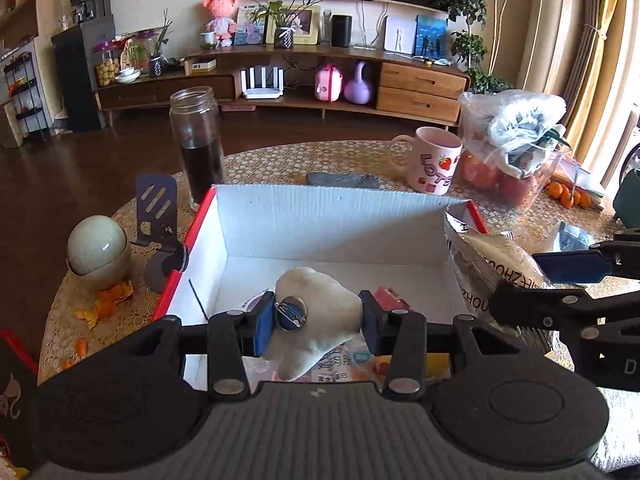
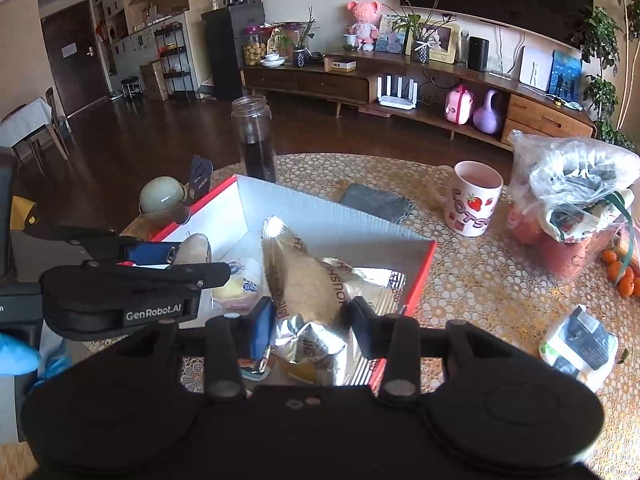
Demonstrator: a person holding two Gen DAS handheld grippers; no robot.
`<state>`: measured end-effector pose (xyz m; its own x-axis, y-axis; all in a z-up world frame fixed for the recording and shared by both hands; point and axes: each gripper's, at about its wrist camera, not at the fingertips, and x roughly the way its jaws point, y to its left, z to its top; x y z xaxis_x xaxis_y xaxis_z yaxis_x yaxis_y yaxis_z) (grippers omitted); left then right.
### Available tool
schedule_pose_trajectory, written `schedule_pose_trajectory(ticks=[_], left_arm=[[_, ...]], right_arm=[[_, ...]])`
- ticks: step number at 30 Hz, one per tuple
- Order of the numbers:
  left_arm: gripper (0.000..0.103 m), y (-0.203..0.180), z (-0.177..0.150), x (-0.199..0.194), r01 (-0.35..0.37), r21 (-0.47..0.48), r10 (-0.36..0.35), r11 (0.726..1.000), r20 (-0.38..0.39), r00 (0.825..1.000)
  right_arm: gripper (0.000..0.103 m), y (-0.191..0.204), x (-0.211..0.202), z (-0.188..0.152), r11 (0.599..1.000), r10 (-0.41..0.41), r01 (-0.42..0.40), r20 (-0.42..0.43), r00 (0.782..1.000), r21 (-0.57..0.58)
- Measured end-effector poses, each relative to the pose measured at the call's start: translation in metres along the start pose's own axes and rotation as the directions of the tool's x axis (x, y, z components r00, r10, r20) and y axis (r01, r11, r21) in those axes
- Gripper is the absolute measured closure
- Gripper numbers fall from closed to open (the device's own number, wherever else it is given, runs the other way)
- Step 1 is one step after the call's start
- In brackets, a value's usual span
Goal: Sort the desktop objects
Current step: 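Carry the silver packet and white figurine over the red box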
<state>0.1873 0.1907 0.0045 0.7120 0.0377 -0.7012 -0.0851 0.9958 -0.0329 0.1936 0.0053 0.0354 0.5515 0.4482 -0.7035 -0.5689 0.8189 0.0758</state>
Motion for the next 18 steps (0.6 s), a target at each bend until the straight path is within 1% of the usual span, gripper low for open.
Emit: schedule_pose_trajectory(ticks=[4,10,18], left_arm=[[0.061,0.012,-0.003,0.017,-0.025,0.0,0.025,1.0,-0.03,0.999],[0.061,0.021,-0.005,0.038,-0.034,0.001,0.034,0.999,-0.062,0.997],[0.06,0.019,-0.006,0.061,-0.023,0.028,0.026,0.999,-0.114,0.993]], right_arm=[[0.062,0.01,0.02,0.002,1.0,0.004,-0.005,-0.022,1.0,-0.008],[0.062,0.012,0.051,0.005,1.0,-0.01,0.01,-0.061,0.998,-0.002],[0.062,0.014,0.082,-0.002,1.0,-0.018,0.018,-0.114,0.993,-0.003]])
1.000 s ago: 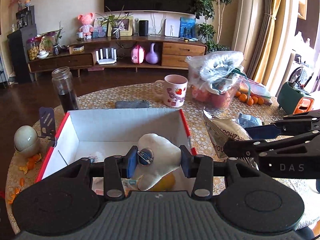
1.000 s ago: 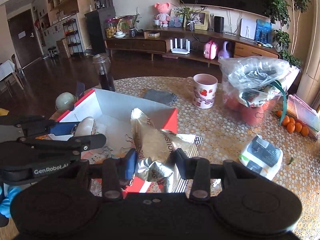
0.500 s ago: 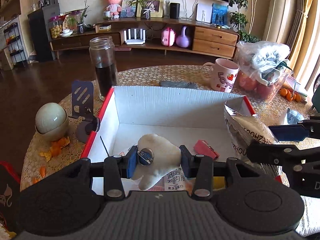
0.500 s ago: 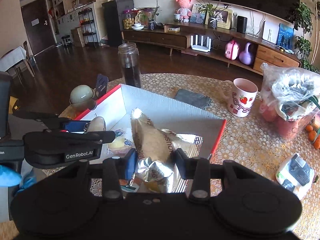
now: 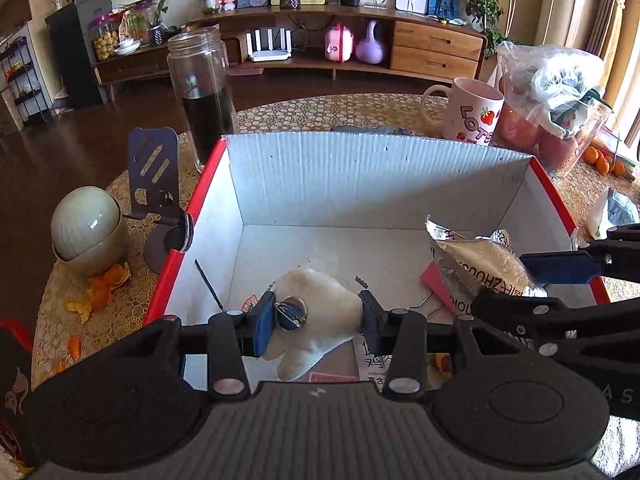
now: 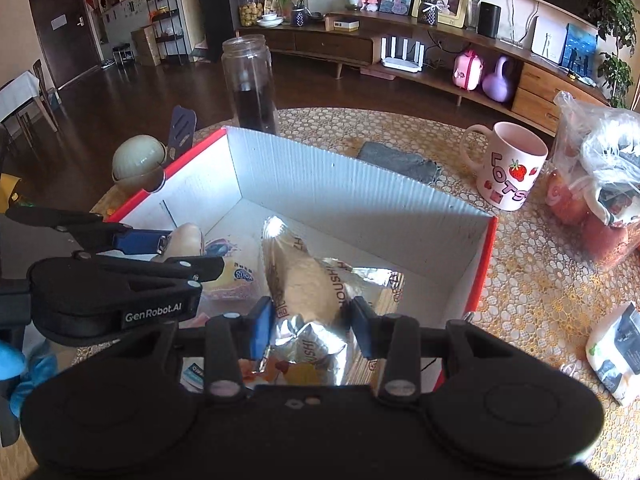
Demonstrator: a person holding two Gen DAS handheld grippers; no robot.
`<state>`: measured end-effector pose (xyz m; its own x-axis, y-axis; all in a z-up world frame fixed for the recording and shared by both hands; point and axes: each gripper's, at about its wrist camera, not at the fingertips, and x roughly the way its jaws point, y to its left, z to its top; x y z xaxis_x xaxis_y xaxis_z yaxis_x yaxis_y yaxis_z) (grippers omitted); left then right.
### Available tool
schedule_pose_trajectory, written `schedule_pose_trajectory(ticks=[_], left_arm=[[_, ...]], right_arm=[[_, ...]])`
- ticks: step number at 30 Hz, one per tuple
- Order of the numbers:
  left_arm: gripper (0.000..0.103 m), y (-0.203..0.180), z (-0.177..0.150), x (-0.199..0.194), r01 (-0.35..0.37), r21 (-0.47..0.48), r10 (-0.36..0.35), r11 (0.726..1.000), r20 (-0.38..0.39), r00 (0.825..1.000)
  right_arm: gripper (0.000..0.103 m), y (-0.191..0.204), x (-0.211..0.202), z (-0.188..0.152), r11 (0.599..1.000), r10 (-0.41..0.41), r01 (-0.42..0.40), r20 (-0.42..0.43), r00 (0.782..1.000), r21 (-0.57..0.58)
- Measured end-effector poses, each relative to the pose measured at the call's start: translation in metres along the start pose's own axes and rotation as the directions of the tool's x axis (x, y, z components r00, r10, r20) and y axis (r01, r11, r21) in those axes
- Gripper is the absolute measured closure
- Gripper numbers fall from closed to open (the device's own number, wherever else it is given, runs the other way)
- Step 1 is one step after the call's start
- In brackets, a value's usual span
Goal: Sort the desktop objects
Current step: 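Open both tools to drop the silver packet and figurine into the box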
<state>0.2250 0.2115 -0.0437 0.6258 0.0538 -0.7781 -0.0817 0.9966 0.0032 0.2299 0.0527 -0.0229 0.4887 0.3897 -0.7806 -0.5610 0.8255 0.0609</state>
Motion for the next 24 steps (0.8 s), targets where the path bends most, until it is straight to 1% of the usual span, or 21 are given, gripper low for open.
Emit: schedule_pose_trajectory(ticks=[4,7,12,13,14,16,18,19,21,22,23,24], left_arm=[[0.059,-0.001,-0.002,0.01,0.025,-0.006,-0.025,1.0,-0.045,0.999],[0.059,0.001,-0.005,0.017,0.049,-0.026,-0.05,0.998,-0.073,0.996],[0.058,-0.001,-0.008,0.019,0.038,-0.011,-0.039,0.999,-0.078,0.996],[0.055,-0.002,-0.008,0.018,0.033,-0.011,-0.034,0.999,-0.079,0.996],[0.052,-0.002,-0.009,0.018,0.028,-0.012,-0.029,1.0,-0.081,0.996],[0.038,-0.001,-0.009,0.017,0.024,-0.022,-0.025,0.999,-0.077,0.997],[0.034,-0.001,-0.009,0.016,0.023,-0.028,-0.025,0.999,-0.073,0.997],[0.034,-0.001,-0.009,0.015,0.023,-0.028,-0.025,0.999,-0.075,0.997],[0.034,-0.002,-0.01,0.011,0.029,-0.029,-0.031,0.999,-0.074,0.997],[0.034,-0.002,-0.01,0.009,0.029,-0.028,-0.031,0.999,-0.072,0.997],[0.033,-0.003,-0.01,0.007,0.031,-0.028,-0.032,0.999,-0.067,0.997],[0.03,-0.004,-0.01,0.003,0.032,-0.026,-0.033,0.999,-0.062,0.997]], right_arm=[[0.061,0.0,0.013,-0.005,1.0,-0.017,0.017,-0.027,0.999,-0.004],[0.061,0.0,0.015,-0.008,1.0,-0.004,0.005,-0.03,1.0,0.005],[0.059,0.004,0.012,-0.01,1.0,0.009,-0.009,-0.029,1.0,-0.019],[0.059,0.004,0.011,-0.01,1.0,0.017,-0.017,-0.029,0.999,-0.02],[0.057,0.003,0.01,-0.011,1.0,0.017,-0.017,-0.029,0.999,-0.019],[0.055,0.003,0.008,-0.011,1.0,0.026,-0.026,-0.033,0.999,-0.016],[0.054,0.005,0.003,-0.012,0.999,0.02,-0.02,-0.023,1.0,-0.031],[0.053,0.005,0.0,-0.012,0.999,0.023,-0.024,-0.019,1.0,-0.04],[0.049,0.005,-0.006,-0.013,0.998,0.034,-0.034,-0.014,0.999,-0.05],[0.043,0.005,-0.01,-0.014,0.998,0.034,-0.034,-0.008,0.999,-0.052],[0.042,0.004,-0.015,-0.015,0.998,0.039,-0.039,0.0,0.999,-0.054],[0.041,0.003,-0.019,-0.016,0.998,0.045,-0.044,0.006,0.999,-0.053]])
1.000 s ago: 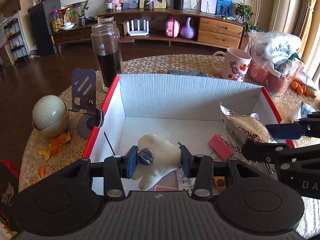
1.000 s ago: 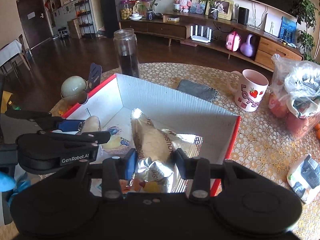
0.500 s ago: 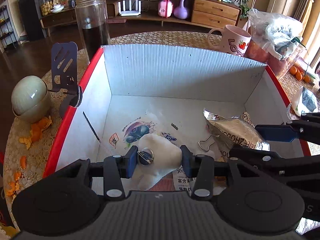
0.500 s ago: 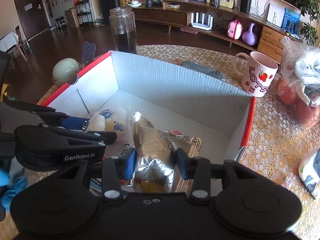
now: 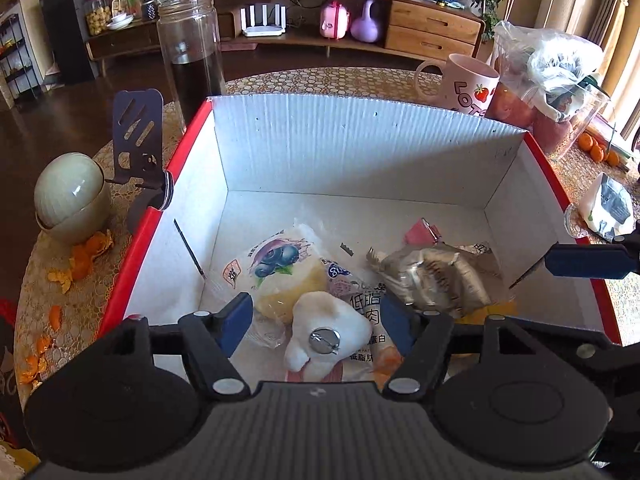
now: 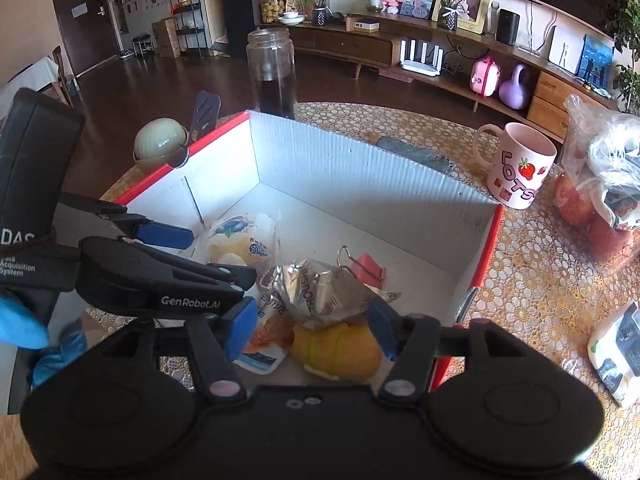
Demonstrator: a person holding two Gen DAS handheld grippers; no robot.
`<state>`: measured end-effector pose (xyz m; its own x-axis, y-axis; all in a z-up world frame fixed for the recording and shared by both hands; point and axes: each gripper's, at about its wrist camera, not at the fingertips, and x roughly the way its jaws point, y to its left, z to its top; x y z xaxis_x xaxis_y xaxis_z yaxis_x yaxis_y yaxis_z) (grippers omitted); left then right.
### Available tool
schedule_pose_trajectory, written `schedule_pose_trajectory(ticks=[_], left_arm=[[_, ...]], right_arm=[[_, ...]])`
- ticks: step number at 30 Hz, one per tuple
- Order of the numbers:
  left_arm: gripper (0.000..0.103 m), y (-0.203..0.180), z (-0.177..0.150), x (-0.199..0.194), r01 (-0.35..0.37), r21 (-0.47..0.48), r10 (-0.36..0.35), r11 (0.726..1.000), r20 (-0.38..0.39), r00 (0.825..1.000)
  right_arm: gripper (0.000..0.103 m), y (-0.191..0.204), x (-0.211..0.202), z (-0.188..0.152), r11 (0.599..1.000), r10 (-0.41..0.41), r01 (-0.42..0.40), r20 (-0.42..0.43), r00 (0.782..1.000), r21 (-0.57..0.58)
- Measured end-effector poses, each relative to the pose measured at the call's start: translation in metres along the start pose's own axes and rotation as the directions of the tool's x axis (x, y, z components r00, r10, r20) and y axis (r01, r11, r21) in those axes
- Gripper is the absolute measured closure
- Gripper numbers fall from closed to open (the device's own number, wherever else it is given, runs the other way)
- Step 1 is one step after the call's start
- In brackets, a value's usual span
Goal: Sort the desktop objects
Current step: 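Open both tools to drop the silver packet and figurine into the box, then withdraw both open tools toward the white cable and grey-white packet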
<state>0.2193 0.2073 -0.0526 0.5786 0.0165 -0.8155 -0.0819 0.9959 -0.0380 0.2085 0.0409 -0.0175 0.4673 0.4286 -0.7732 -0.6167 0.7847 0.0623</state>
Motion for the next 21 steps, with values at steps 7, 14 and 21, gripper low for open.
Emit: schedule_pose_trajectory(ticks=[7,14,21], left_arm=[[0.028,-0.013,-0.003,-0.026,0.015,0.024,-0.016,1.0,0.03,0.999],[0.028,-0.038,-0.003,-0.058,0.037,0.057,-0.041,0.998,0.07,0.997],[0.028,-0.076,-0.008,-0.083,0.07,0.106,-0.08,0.992,0.092,0.992]], right_arm=[[0.038,-0.01,-0.041,-0.008,1.0,0.01,-0.01,0.045,0.999,0.008],[0.037,-0.034,-0.09,-0.023,0.999,-0.034,0.03,0.094,0.995,0.038],[0.037,-0.069,-0.129,-0.047,0.99,-0.079,0.063,0.131,0.988,0.123]])
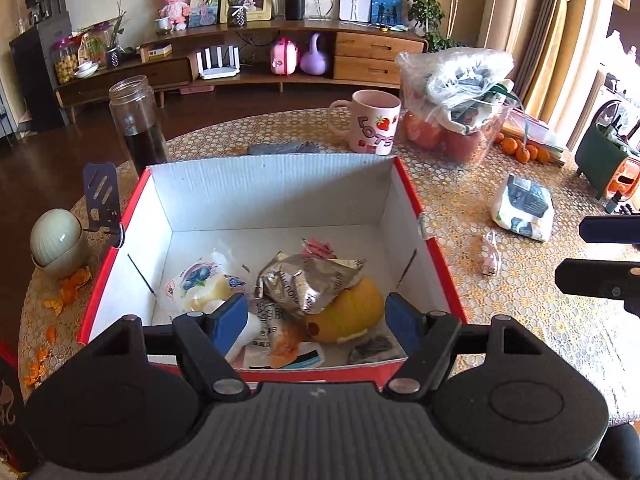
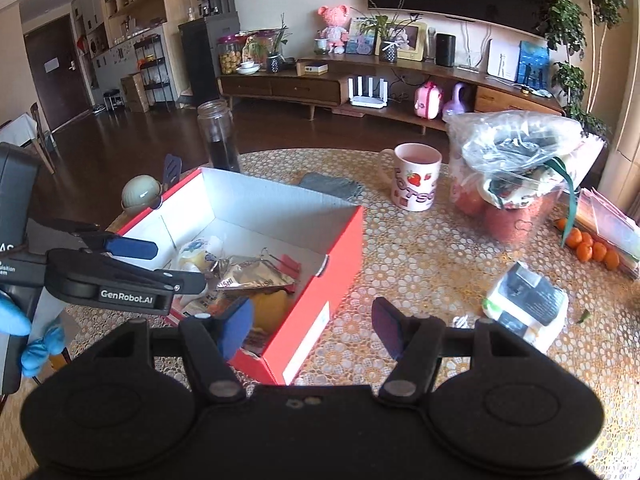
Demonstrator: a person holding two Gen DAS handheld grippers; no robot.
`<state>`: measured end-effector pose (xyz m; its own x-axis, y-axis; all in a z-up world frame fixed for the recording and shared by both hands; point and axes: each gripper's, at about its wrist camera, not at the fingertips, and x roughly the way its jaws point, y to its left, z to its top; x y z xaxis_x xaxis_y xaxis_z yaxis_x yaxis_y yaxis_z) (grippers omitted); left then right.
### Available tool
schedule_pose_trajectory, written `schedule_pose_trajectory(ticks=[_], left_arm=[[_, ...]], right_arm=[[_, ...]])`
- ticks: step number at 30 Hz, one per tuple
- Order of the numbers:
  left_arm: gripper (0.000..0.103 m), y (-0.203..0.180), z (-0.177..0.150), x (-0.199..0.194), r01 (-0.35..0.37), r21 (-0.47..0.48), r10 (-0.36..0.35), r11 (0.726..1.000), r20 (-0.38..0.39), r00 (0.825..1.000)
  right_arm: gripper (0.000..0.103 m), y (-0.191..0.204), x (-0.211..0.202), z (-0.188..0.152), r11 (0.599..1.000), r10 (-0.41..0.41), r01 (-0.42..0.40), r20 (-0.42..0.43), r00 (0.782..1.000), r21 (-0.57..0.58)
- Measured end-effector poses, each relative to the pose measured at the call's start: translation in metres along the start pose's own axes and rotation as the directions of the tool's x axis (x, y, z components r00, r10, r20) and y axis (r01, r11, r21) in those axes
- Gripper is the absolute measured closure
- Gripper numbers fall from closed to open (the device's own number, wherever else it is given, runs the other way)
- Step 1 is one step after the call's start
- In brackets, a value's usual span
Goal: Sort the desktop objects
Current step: 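Withdraw both open tools toward the white cable and grey-white packet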
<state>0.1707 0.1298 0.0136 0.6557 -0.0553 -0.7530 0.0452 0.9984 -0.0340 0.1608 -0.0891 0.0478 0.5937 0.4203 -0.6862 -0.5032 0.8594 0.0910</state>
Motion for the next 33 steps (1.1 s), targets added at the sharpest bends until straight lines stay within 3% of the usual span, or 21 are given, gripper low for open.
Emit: schedule_pose_trajectory(ticks=[9,12,16,25,28,33], left_arm=[[0.028,-0.056,-0.002,-0.014,0.057,0.035,-0.058,0.998,0.021,0.998],[0.028,-0.075,-0.005,-0.015,0.101,0.051,-0.102,0.994,0.023,0.994],[0.028,-0.106,-0.01,-0.014,0.135,0.089,-0.138,0.987,0.032,0.99],[0.028,-0.156,-0.016,0.008,0.207,0.111,-0.207,0.972,-0.012,0.978],[0.02,-0.167,-0.015,0.017,0.21,0.124,-0.209,0.97,-0.02,0.978],[0.018,-0.182,-0.016,0.033,0.22,0.115,-0.218,0.969,-0.031,0.975]], right_arm=[[0.037,-0.036,-0.031,-0.02,0.998,-0.03,0.028,0.027,0.999,0.059],[0.03,-0.049,-0.038,-0.028,0.997,-0.03,0.028,0.033,0.999,0.066],[0.03,-0.068,-0.046,-0.039,0.996,-0.045,0.043,0.029,0.999,0.072],[0.025,-0.121,-0.055,-0.058,0.987,-0.096,0.092,0.018,0.995,0.132],[0.023,-0.138,-0.054,-0.064,0.985,-0.105,0.102,0.014,0.994,0.136],[0.019,-0.157,-0.046,-0.071,0.988,-0.102,0.101,0.0,0.995,0.114]])
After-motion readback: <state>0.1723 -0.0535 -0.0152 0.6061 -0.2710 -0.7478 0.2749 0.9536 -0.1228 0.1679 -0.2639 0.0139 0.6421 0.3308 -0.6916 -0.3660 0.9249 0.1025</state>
